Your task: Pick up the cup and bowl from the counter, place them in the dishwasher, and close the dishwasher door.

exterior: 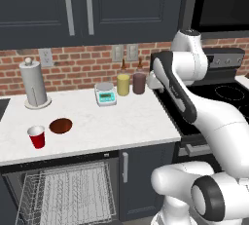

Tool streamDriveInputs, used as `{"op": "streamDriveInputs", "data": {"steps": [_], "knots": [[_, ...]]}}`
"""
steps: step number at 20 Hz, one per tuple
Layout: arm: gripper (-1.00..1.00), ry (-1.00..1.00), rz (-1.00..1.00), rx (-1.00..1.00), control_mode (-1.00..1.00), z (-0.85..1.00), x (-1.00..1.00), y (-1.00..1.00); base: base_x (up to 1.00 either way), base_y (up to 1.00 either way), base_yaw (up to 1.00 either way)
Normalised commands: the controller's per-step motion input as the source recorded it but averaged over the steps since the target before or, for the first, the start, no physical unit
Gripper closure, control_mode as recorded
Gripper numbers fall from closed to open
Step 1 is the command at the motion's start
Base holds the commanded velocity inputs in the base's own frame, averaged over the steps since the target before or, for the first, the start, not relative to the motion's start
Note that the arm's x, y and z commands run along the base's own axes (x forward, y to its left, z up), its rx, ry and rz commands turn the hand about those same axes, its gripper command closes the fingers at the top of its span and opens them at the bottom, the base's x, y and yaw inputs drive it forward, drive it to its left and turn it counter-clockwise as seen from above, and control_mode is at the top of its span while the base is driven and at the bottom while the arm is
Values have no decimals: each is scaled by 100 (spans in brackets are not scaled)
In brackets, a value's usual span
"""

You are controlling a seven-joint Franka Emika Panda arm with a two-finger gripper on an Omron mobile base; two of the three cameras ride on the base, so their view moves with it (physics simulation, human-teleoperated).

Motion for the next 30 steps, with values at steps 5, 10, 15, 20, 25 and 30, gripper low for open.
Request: {"op": "streamDriveInputs", "data": {"steps": [5, 10, 15, 20, 25, 30], "knots": [[-100, -2, 0, 0, -100, -4, -26, -15, 0, 0, 0], [-100, 0, 0, 1, -100, -29, -37, -36, 0, 0, 0], [-100, 1, 0, -6, -100, -22, -2, -2, 0, 0, 0], [-100, 1, 0, -4, 100, -1, 0, 0, 0, 0, 0], [-100, 0, 0, 0, 100, 0, 0, 0, -2, 0, 4], [-100, 0, 0, 0, 100, 0, 0, 0, -7, 0, 17]]}}
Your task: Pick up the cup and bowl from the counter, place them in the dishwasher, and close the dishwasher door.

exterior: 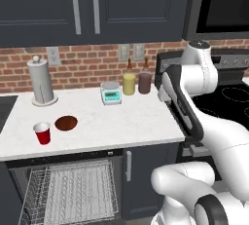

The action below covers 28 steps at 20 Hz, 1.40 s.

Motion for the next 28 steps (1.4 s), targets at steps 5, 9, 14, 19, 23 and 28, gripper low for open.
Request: {"op": "streamDriveInputs", "data": {"steps": [5, 9, 14, 19, 23, 28], "knots": [[-100, 0, 0, 0, 100, 0, 0, 0, -1, -9, 45], [-100, 0, 0, 0, 100, 0, 0, 0, -11, -33, 59], [-100, 0, 0, 0, 100, 0, 0, 0, -12, -51, 55], [-100, 0, 0, 0, 100, 0, 0, 0, -1, -54, 47], [-100, 0, 0, 0, 100, 0, 0, 0, 0, -54, 40], [-100, 0, 0, 0, 100, 0, 0, 0, 0, -48, 36]]}}
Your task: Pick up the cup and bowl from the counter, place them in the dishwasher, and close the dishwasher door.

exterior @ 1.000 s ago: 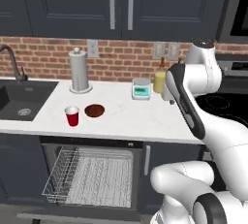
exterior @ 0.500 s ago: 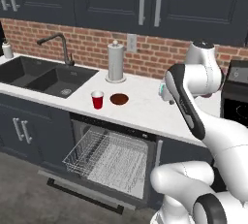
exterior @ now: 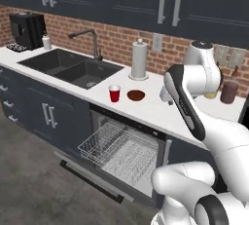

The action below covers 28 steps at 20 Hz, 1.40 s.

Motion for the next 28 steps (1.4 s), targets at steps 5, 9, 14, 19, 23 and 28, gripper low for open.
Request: {"op": "streamDriveInputs", "data": {"steps": [5, 9, 14, 19, 23, 28], "knots": [[-100, 0, 0, 0, 100, 0, 0, 0, 0, -42, 32], [-100, 0, 0, 0, 100, 0, 0, 0, 0, -49, 27], [-100, 0, 0, 0, 100, 0, 0, 0, 0, -55, 28], [-100, 0, 0, 0, 100, 0, 0, 0, 8, -53, 24], [-100, 0, 0, 0, 100, 0, 0, 0, 0, -17, 5], [-100, 0, 0, 0, 100, 0, 0, 0, -3, 0, 0]]}}
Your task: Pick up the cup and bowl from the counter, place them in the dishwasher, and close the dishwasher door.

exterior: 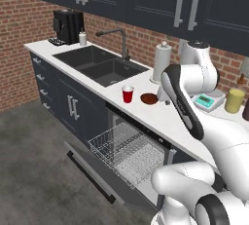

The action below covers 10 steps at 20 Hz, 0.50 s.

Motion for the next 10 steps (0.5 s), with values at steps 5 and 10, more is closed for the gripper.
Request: {"op": "streamDriveInputs", "data": {"steps": [5, 10], "knots": [[-100, 0, 0, 0, 100, 0, 0, 0, 0, 0, 0], [-100, 0, 0, 0, 100, 0, 0, 0, 0, 0, 0]]}}
